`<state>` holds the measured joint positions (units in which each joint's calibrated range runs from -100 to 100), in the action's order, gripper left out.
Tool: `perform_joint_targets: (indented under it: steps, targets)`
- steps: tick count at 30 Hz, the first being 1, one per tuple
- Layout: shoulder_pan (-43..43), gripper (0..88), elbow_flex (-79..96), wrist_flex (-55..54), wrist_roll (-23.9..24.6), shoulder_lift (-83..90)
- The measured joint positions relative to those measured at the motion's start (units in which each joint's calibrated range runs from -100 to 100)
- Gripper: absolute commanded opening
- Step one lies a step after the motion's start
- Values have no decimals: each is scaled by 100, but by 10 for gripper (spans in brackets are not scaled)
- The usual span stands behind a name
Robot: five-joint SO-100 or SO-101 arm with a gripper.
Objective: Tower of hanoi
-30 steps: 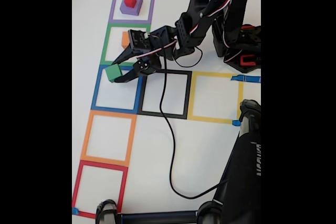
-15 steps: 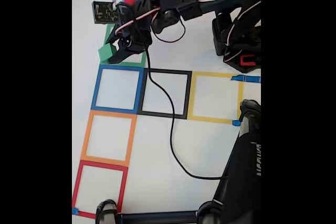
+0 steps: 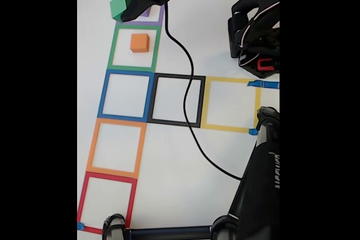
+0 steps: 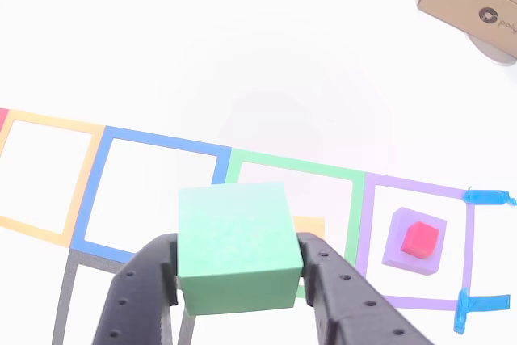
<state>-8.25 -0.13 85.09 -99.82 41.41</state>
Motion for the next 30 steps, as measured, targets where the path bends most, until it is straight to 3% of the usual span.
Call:
perform_joint_targets:
  steps: [6, 9, 21, 30]
  targets:
    - [609, 89, 673, 250, 54, 574]
    - [831, 91, 1691, -185, -18, 1081]
    - [1439, 89, 6047, -3386, 18, 2077]
    - [1451, 88, 7490, -6360, 18, 1106]
